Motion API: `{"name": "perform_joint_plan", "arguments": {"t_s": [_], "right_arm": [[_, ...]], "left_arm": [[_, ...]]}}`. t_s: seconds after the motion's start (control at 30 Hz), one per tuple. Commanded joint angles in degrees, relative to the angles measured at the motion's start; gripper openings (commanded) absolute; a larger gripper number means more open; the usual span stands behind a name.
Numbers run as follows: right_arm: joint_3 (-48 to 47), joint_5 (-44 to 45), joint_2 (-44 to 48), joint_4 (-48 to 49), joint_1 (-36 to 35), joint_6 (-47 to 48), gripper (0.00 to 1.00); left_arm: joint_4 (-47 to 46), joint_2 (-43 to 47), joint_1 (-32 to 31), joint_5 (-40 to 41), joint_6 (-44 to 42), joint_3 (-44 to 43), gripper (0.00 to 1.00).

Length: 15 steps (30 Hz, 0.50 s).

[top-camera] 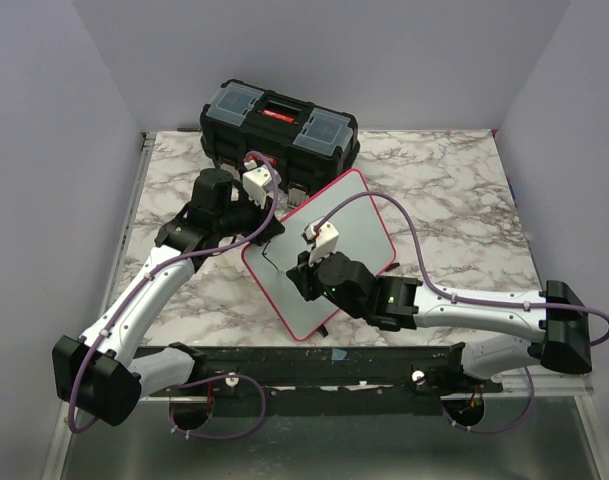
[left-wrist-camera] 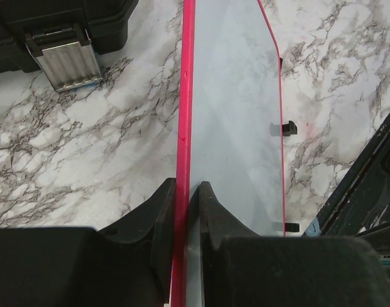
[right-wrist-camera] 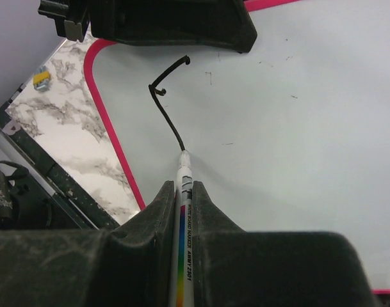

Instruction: Write a sentence on the whiteboard

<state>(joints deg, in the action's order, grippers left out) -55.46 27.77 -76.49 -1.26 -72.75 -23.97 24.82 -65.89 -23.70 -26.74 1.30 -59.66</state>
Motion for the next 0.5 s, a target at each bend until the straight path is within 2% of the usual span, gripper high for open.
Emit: {"name": "perform_joint_plan", "arguments": {"t_s": [0.0, 0.47], "right_arm": [[0.89, -0.61, 0.93, -4.0, 0.07, -0.66, 0.01], [-2.32, -0.83, 2.66, -0.9, 0.15, 0.2, 0.01]], "left_arm": [[-1.49, 1.29, -0.03, 2.73, -3.21, -0.26, 0.0], [-1.48, 1.34, -0.03, 3.03, -2.85, -0.27, 0.0]]}}
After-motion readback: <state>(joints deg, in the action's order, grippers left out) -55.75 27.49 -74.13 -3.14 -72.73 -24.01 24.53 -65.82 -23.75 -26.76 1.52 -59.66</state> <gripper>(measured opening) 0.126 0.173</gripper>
